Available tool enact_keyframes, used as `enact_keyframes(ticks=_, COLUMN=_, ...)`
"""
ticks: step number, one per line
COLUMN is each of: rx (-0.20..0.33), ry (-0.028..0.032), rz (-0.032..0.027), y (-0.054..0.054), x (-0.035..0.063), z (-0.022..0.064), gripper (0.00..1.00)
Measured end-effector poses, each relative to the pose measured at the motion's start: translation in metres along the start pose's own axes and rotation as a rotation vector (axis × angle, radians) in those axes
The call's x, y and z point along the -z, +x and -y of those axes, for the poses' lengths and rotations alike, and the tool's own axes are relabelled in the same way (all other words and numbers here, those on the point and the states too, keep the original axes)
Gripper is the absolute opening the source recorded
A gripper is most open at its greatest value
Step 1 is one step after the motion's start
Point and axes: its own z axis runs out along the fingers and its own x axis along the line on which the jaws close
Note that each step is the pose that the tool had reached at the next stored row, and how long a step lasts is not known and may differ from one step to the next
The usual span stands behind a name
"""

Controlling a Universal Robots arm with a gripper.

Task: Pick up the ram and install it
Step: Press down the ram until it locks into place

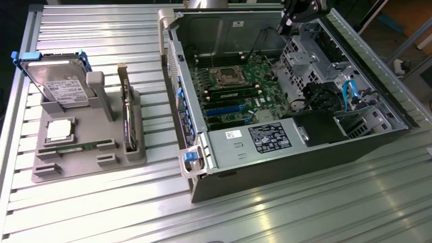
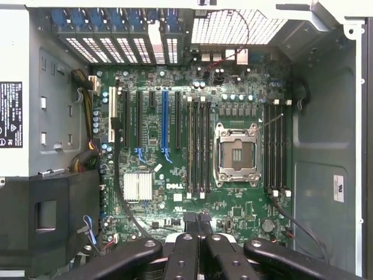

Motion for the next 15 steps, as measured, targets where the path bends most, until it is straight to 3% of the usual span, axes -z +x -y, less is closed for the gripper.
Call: enact_keyframes(ticks=15, rx=0.0, ry=0.005, rz=-0.0001, y=0.001, x=-0.0296, z=0.0014, gripper=0.11)
